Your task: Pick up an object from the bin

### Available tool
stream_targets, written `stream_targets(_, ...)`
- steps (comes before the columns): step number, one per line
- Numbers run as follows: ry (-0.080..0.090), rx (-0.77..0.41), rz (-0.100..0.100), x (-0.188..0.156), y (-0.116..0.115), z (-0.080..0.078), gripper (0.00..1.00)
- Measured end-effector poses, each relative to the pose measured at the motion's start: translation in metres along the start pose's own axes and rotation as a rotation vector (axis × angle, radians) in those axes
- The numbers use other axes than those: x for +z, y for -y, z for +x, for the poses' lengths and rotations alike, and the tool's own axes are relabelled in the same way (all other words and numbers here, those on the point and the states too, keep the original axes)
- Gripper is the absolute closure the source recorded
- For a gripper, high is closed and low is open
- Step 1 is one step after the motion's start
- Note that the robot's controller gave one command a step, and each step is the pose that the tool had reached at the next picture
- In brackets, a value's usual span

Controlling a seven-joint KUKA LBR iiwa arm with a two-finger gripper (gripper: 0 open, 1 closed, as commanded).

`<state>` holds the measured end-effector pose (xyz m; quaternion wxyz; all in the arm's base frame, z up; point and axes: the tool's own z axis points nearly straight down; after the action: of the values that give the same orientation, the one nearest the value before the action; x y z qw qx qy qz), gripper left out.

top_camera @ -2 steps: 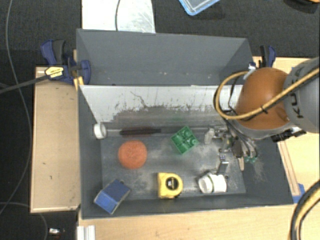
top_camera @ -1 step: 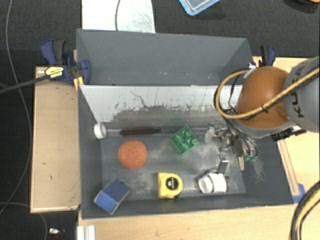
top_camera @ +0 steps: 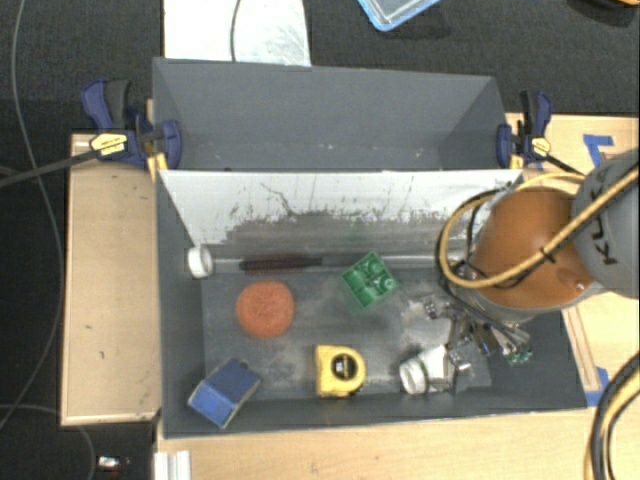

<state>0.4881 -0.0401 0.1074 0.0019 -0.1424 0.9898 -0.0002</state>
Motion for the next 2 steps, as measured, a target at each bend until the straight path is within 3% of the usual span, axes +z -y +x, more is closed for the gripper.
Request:
stream_targets(1, 0.006, -0.199, 0.002, -0.019, -0.006, 0.004, 0.0)
stream_targets(2, -0.003, -0.202, -0.002, -0.007, -0.007, 0.009, 0.0)
